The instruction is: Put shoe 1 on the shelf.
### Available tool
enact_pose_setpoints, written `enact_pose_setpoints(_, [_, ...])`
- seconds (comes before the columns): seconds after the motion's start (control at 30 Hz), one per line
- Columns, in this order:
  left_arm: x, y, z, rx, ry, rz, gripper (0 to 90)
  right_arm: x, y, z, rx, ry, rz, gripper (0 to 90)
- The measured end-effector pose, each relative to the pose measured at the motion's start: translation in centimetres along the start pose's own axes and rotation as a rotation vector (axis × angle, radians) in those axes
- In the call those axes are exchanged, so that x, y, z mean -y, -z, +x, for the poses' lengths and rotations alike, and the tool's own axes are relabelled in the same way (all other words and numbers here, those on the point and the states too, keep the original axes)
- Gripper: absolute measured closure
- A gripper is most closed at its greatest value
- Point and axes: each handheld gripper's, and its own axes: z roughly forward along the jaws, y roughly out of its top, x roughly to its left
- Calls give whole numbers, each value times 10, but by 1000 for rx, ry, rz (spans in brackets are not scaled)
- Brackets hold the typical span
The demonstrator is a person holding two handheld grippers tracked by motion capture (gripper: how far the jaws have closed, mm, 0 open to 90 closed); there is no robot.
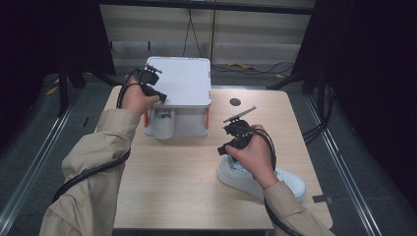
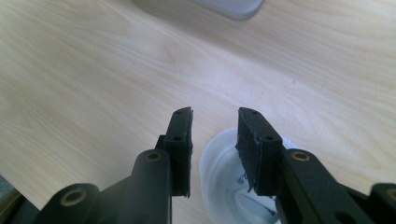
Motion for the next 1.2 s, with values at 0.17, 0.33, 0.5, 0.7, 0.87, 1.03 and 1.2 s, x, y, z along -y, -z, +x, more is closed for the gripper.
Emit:
enact_pose_setpoints(0.17, [1, 0, 1, 2, 4, -6, 900, 3, -4, -2, 8, -28, 37, 671])
enact_pose_setpoints(0.33, [2, 0, 1, 4, 3, -12, 900, 4, -4, -3, 14, -64, 53, 685])
enact_pose_setpoints(0.5, [2, 0, 1, 4, 3, -14, 900, 7, -4, -2, 23, -81, 78, 686])
enact_pose_setpoints(0.7, [2, 0, 0, 2, -4, -13, 900, 9, -4, -2, 26, -114, 105, 688])
enact_pose_setpoints(0.87, [2, 0, 2, 9, 1, -14, 900, 10, -5, -5, 42, -127, 121, 653])
enact_pose_setpoints(1.03, [3, 1, 3, 19, 8, -20, 900, 9, -7, -7, 36, -135, 126, 634])
enact_pose_setpoints(1.2, [3, 0, 0, 1, 0, -19, 900, 8, -9, -3, 44, -152, 126, 585])
